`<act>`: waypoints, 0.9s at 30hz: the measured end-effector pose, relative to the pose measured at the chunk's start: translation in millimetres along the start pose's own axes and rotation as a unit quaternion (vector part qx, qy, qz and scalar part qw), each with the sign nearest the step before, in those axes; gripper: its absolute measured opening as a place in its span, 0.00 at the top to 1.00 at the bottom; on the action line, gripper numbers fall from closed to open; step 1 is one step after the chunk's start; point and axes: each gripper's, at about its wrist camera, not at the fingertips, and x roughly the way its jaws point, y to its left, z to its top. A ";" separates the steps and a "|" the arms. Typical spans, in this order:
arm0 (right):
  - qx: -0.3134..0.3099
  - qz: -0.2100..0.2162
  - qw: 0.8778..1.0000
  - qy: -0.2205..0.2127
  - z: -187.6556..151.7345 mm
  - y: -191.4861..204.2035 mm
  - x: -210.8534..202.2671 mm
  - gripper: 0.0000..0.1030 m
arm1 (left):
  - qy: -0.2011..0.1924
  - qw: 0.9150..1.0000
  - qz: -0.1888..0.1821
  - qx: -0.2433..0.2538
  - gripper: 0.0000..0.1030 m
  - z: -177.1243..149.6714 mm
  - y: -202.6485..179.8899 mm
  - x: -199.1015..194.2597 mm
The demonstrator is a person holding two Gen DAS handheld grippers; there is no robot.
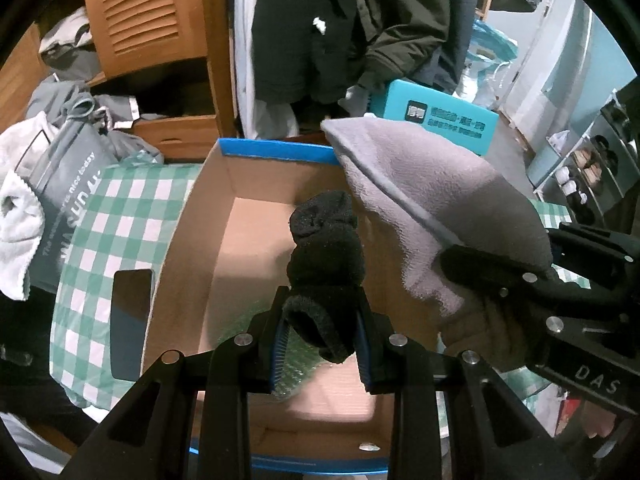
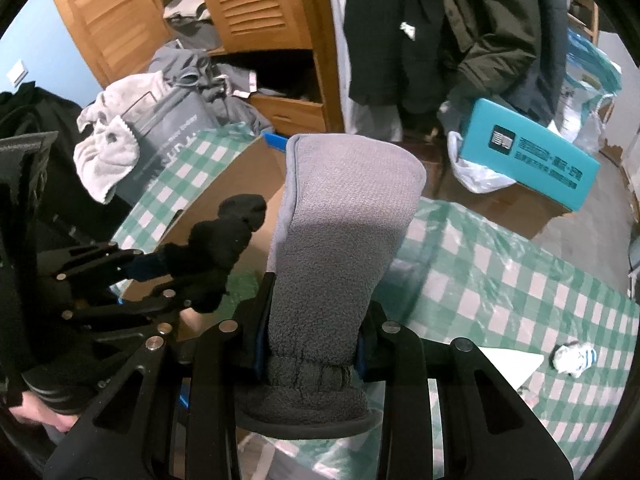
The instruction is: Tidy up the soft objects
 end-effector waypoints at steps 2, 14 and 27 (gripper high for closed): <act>-0.004 0.003 1.000 0.002 3.7 6.4 4.2 0.70 | 0.003 1.000 0.002 -0.004 0.72 -0.4 4.6 2.4; 0.001 0.027 0.999 0.039 12.4 23.0 44.6 0.59 | 0.017 0.999 0.026 -0.033 0.65 -3.3 34.9 15.0; 0.038 0.007 0.999 0.034 9.1 -1.8 35.8 0.31 | 0.014 0.999 0.034 -0.032 0.34 -1.9 31.1 15.6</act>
